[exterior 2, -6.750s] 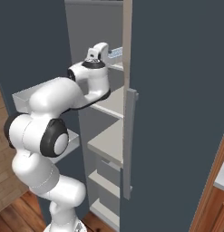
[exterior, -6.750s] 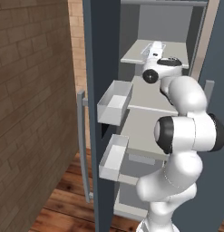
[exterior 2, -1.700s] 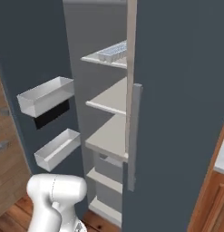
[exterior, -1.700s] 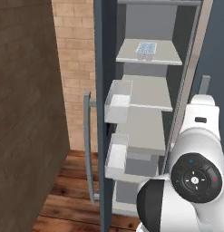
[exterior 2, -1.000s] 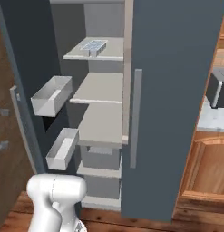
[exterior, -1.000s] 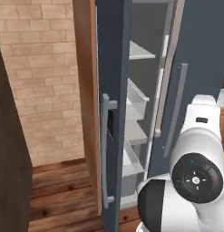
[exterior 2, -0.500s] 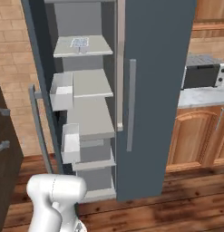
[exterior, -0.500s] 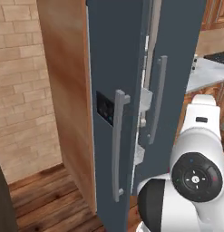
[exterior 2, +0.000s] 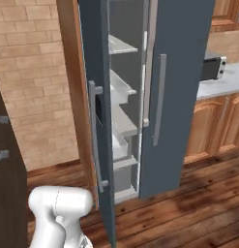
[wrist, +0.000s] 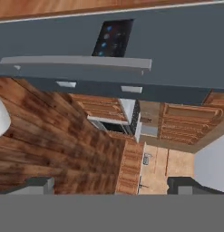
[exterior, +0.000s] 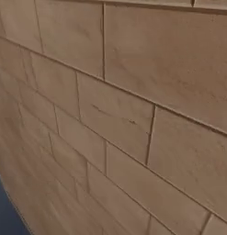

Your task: The ice cube tray has been filled with water. Take the tray and place it in the freezer to make ice. Close the freezer door after placing the tray.

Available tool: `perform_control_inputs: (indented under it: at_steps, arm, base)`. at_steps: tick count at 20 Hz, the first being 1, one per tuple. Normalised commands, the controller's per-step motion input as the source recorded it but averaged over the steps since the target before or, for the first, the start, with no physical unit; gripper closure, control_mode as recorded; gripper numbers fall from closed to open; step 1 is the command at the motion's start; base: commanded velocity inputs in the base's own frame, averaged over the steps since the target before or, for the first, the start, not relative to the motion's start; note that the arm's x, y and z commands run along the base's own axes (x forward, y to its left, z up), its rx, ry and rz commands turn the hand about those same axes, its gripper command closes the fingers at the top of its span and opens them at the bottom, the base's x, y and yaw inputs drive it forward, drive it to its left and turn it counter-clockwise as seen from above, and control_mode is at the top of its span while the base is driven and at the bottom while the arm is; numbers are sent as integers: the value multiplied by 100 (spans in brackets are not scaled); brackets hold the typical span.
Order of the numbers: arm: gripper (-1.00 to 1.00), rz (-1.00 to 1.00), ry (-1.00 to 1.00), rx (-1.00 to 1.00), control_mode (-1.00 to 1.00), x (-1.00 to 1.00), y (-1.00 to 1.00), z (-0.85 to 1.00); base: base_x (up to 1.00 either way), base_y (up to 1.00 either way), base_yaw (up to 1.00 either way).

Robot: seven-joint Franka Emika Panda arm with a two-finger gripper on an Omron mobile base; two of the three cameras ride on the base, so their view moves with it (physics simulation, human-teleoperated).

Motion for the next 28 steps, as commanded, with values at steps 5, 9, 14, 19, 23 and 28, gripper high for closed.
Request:
perform_control_inputs:
  at_steps: [5,9,14,19,23,28]
  arm:
    - [-100,0,0,0,100,0,0,0]
    - [-100,0,0,0,100,0,0,0]
    - [-100,0,0,0,100,0,0,0]
    - [-100,0,0,0,100,0,0,0]
    - [-100,0,0,0,100,0,0,0]
    - [-100,0,0,0,100,0,0,0]
  base:
    - [-6,92,-32]
    - [0,89,-35]
    - [3,82,-33]
    - [15,70,-35]
    - [28,65,-35]
    - [40,58,-38]
